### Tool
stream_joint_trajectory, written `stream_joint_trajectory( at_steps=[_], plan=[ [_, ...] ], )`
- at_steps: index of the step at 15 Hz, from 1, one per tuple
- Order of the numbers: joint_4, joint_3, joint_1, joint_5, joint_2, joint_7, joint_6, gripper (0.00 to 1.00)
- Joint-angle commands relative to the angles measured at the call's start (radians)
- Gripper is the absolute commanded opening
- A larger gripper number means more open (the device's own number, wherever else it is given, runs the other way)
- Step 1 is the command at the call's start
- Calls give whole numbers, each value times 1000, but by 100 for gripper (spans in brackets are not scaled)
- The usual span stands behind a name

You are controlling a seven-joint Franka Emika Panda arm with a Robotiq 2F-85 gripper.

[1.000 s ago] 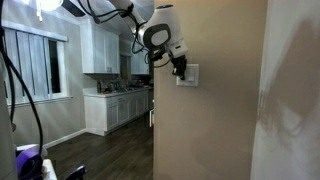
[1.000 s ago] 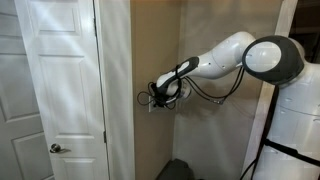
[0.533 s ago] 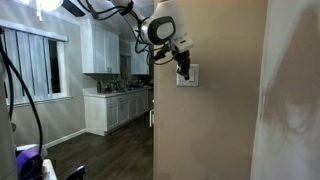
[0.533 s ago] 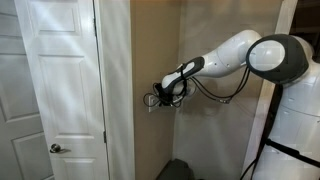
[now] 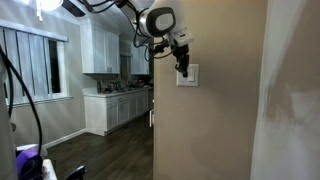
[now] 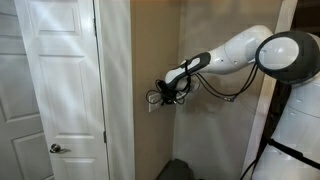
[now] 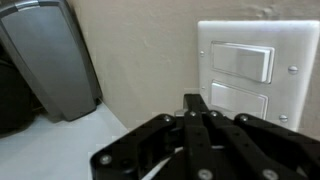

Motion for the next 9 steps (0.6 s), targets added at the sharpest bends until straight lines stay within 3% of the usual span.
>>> stream_joint_trajectory(
  at_steps=[1, 9],
  plan=[
    [-88, -2, -30, -28, -102, 20, -58, 0],
    [-228, -24, -86, 16, -264, 1, -120, 0]
  ],
)
